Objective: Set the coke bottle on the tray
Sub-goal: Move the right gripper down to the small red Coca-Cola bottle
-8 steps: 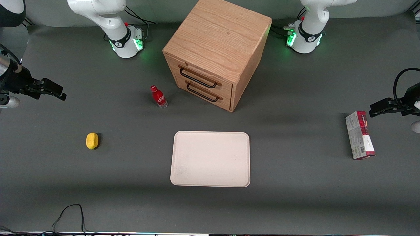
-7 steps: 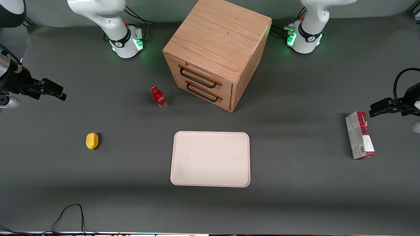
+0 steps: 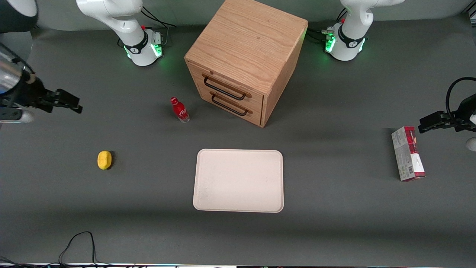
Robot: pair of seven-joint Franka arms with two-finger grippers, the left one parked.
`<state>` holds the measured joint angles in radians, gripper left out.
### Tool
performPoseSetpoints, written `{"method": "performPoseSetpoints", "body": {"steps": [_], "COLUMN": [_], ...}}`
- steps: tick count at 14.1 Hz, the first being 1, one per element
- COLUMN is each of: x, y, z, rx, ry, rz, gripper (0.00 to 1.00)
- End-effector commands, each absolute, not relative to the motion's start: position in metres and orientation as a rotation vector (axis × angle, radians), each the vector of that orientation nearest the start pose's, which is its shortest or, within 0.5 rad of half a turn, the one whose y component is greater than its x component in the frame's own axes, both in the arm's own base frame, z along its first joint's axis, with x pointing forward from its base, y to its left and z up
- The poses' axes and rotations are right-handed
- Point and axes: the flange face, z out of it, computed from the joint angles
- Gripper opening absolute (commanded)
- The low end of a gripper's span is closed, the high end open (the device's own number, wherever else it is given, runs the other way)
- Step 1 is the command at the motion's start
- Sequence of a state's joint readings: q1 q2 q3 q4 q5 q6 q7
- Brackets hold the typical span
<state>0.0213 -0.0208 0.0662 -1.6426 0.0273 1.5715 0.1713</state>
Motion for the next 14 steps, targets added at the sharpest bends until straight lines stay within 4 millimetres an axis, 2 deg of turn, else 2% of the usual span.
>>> {"method": "performPoseSetpoints", "body": {"steps": [1,3,5,8,9,12,14], "x": [0.527,0.513,0.493,0.464,0.454,0.428,0.415], "y": [0.108,0.124,0.149,0.165,0.170,0.202,0.208], "z": [0.583,0.571,0.552,0.518,0.505,0.454,0.417], "rx": [-3.138,-3.141,-3.142,-3.125,-3.102,-3.114,-3.110], "ry": [0.114,0.101,0.130,0.105,0.119,0.151,0.139], "rz": [0.144,0.128,0.063,0.021,0.012,-0.053,-0.110], "gripper": [1.00,1.00,1.00,1.00,1.00,1.00,1.00]}}
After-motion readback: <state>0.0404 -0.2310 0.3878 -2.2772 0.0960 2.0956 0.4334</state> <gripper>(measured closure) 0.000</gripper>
